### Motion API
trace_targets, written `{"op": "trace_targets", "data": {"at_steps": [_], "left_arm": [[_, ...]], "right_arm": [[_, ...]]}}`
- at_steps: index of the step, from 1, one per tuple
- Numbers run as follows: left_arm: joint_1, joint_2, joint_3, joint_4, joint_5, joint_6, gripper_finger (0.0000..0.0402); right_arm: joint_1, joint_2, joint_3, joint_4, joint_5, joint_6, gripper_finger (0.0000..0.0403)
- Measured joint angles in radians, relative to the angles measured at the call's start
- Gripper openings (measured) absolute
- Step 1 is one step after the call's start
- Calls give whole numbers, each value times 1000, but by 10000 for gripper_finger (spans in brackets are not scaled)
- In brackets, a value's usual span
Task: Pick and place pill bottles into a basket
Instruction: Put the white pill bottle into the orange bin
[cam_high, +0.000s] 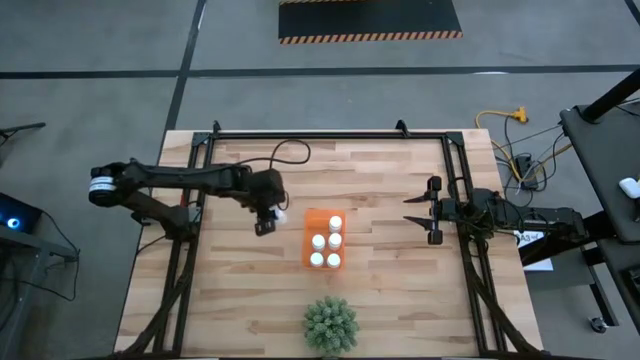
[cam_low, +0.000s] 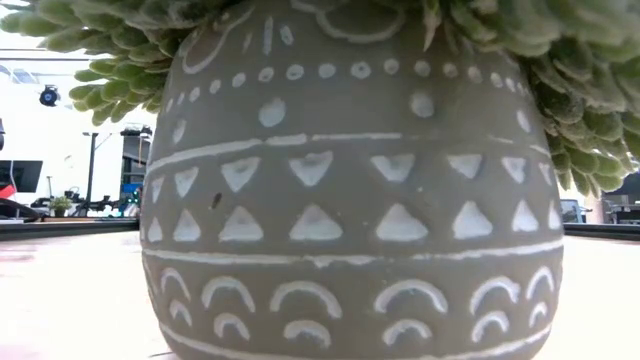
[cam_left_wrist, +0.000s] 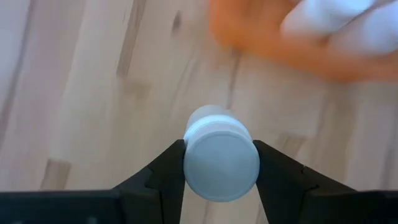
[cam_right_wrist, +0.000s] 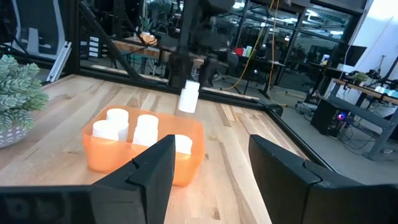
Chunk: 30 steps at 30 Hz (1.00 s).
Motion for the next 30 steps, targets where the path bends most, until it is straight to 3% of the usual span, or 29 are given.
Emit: {"op": "trace_targets", "data": {"at_steps": [9,14,20,30], "left_arm": [[-106,51,165,16,-24,8,146],[-150,165,298,0,-28,37,146],[-157,345,477,-150,-101,94,146],[-157,525,624,-185,-106,151,146]], "right_arm": [[0,0,0,0,0,0,194],[0,0,0,0,0,0,194],[0,0,0,0,0,0,194],[0,0,0,0,0,0,194]]}}
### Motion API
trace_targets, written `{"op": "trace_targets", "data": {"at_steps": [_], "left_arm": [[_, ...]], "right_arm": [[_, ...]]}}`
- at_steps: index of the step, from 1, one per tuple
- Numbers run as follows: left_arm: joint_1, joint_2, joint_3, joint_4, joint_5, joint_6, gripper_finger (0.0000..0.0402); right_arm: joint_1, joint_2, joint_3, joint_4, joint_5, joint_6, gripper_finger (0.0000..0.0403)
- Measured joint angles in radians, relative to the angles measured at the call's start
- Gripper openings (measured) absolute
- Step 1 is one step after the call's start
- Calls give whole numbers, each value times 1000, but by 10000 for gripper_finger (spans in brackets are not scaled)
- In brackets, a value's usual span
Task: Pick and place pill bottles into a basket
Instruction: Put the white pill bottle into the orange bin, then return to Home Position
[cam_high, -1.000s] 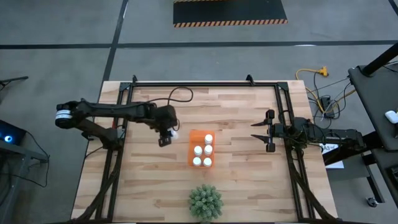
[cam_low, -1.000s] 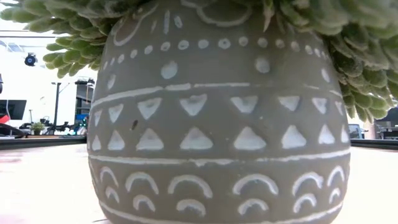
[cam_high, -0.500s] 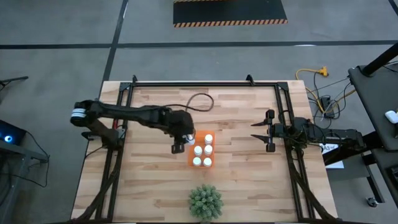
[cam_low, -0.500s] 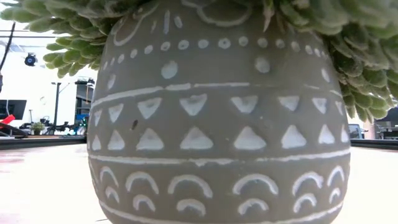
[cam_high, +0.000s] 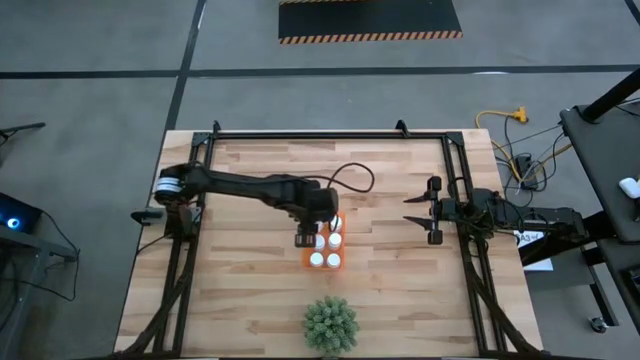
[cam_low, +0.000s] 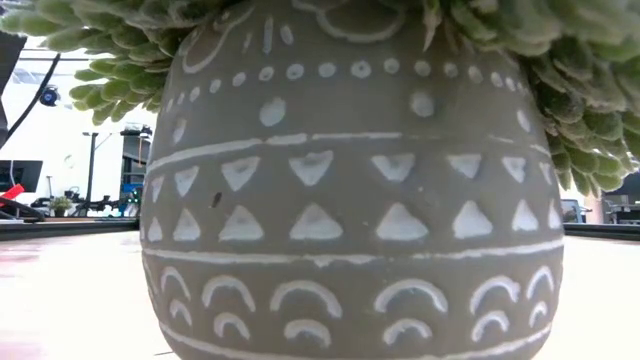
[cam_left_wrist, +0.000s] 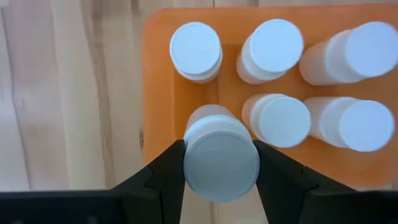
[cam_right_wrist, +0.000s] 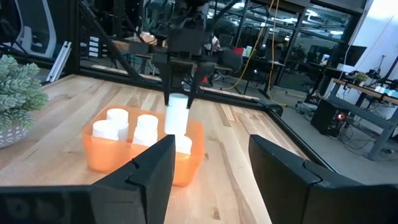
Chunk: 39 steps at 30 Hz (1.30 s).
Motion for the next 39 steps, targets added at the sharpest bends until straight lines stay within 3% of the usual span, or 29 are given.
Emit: {"op": "trace_targets", "data": {"at_steps": [22,31,39], "left_arm": [[5,142,2,33,-2,46,146],[5,111,0,8,-8,46,211],[5,7,-1,-8,-18,44,219]], "right_arm": [[0,1,0,0,0,0,194],[0,0,0,0,0,0,194],[0,-1,0,0,0,0,194]]}}
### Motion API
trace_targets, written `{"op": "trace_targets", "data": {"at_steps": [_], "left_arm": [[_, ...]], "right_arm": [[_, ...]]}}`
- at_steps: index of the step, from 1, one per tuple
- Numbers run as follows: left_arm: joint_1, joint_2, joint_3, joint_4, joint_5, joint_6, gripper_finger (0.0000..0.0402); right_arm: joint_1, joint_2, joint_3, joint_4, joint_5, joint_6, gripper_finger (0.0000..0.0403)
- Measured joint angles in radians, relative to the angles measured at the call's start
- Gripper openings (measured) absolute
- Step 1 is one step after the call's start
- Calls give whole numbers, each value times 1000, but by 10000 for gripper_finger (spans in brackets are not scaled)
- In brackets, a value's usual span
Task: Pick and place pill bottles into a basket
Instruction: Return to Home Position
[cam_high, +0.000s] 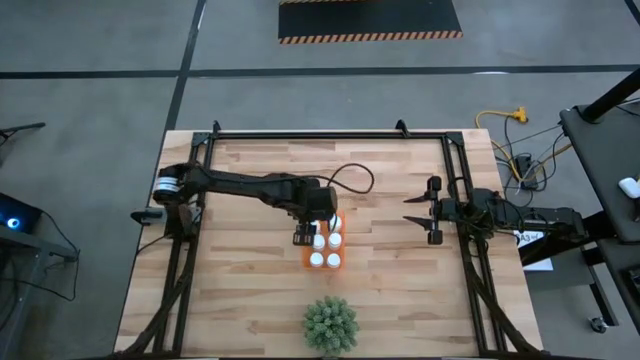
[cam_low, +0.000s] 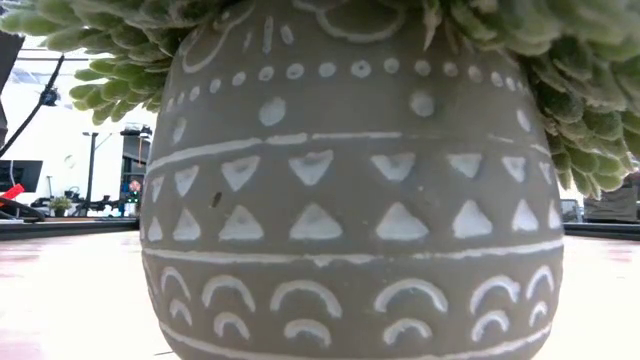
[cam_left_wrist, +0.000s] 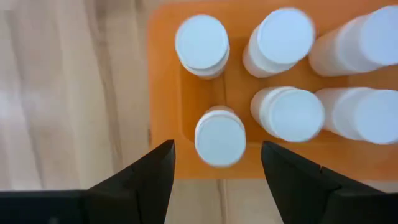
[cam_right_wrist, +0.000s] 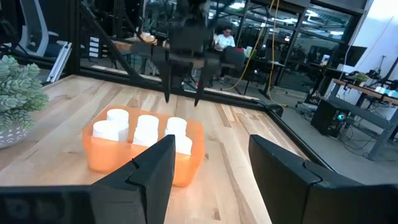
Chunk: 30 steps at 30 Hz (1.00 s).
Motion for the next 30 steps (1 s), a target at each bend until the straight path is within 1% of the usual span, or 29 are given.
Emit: {"op": "trace_targets", "data": {"at_steps": [3,7,10,12,16,18,22,27,29,30], "left_arm": [[0,-44,1,12,0,-2,220],[0,-70,-2,51,0,-2,221],[0,-75,1,115,0,-2,221],[0,-75,-4,181,1,-2,221],[0,-75,-27,368,0,4,221],[0,-75,-31,411,1,4,221],[0,-75,-35,421,-7,27,221],[2,-76,-39,355,-8,-2,221],[1,-76,-50,368,-7,-2,221],[0,-77,-64,401,-7,2,221]], "right_arm": [[0,1,0,0,0,0,194],[0,2,0,0,-1,0,194],[0,2,0,0,-1,0,194],[0,2,0,0,0,0,194],[0,1,0,0,0,0,194],[0,1,0,0,0,0,194],[0,0,0,0,0,0,194],[0,0,0,0,0,0,194],[0,0,0,0,0,0,194],[0,0,0,0,0,0,194]]}}
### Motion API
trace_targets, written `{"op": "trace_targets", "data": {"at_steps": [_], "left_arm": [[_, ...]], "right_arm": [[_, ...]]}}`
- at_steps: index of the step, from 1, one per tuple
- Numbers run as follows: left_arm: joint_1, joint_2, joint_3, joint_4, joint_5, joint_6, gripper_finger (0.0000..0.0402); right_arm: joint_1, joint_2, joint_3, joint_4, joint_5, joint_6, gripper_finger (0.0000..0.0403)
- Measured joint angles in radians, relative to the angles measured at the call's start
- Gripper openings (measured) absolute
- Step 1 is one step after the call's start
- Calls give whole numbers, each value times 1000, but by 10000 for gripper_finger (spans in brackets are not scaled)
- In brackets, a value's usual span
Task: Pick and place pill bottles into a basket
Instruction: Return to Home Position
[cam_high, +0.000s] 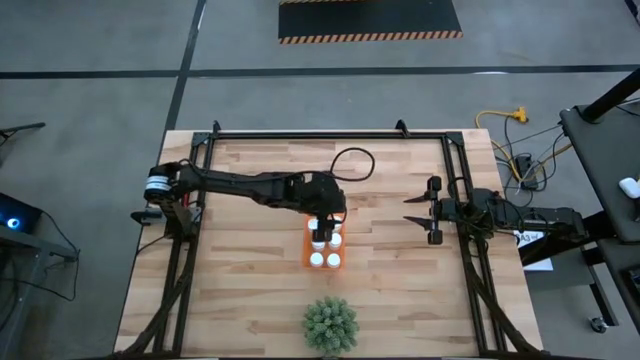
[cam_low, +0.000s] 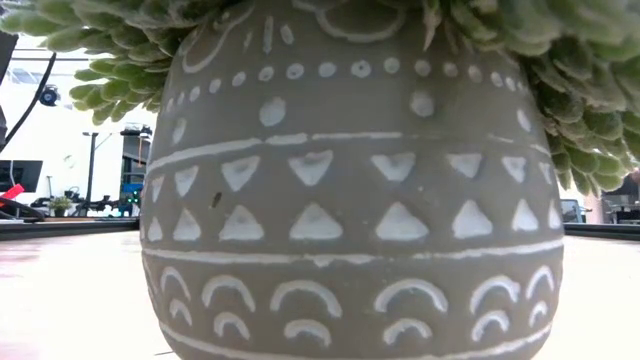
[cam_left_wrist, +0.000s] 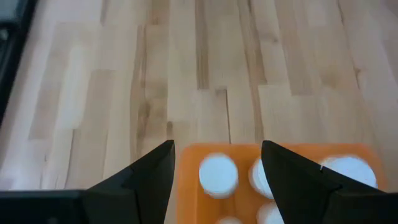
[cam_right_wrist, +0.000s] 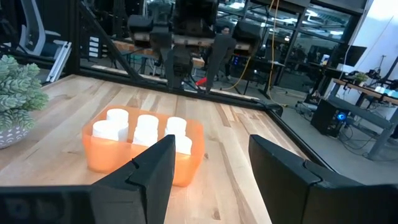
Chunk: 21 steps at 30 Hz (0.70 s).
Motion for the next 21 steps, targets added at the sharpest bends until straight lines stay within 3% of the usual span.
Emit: {"op": "trace_targets", "data": {"at_steps": [9,16,21], "left_arm": [[9,-91,-276,277,28,102,221],[44,-394,-659,663,33,136,221],[45,-633,-869,687,22,154,221]], "right_arm": [[0,0,0,0,0,0,194],[0,0,0,1,1,0,194],[0,0,0,0,0,0,194]]}}
